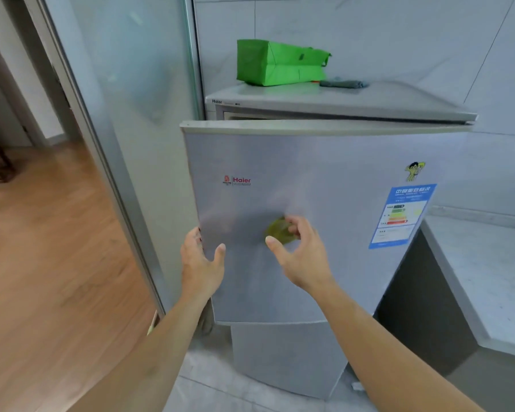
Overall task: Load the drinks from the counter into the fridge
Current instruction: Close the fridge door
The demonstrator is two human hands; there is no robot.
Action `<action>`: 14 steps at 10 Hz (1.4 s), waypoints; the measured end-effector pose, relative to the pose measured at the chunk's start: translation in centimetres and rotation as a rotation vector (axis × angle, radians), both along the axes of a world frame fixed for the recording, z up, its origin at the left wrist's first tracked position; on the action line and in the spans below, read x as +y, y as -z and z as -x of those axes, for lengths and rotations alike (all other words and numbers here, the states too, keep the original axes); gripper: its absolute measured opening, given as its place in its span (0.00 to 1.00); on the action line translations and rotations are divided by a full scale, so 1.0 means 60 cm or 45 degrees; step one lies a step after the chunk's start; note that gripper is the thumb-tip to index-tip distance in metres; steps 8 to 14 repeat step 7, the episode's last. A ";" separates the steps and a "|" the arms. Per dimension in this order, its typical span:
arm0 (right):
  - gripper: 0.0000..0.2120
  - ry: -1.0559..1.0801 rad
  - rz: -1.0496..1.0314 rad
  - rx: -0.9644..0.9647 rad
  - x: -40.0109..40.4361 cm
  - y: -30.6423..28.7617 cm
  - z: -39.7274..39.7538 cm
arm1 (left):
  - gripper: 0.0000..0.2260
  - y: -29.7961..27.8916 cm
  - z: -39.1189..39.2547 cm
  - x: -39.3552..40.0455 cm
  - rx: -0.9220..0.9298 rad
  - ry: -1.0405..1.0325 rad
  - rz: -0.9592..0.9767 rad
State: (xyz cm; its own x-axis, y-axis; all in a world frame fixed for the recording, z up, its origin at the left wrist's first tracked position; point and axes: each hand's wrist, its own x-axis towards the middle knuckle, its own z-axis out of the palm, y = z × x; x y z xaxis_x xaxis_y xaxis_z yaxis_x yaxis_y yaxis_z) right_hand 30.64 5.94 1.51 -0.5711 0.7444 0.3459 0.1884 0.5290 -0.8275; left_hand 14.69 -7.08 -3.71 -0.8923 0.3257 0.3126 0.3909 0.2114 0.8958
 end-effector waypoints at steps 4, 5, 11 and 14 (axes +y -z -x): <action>0.35 0.233 -0.149 -0.362 0.089 -0.033 0.091 | 0.42 -0.060 0.087 0.156 0.006 0.455 0.311; 0.35 0.304 -0.206 -0.378 0.090 -0.027 0.101 | 0.46 -0.051 0.099 0.168 -0.056 0.512 0.369; 0.42 0.275 -0.229 -0.474 0.081 -0.019 0.099 | 0.44 -0.023 0.104 0.149 -0.118 0.569 0.301; 0.42 0.275 -0.229 -0.474 0.081 -0.019 0.099 | 0.44 -0.023 0.104 0.149 -0.118 0.569 0.301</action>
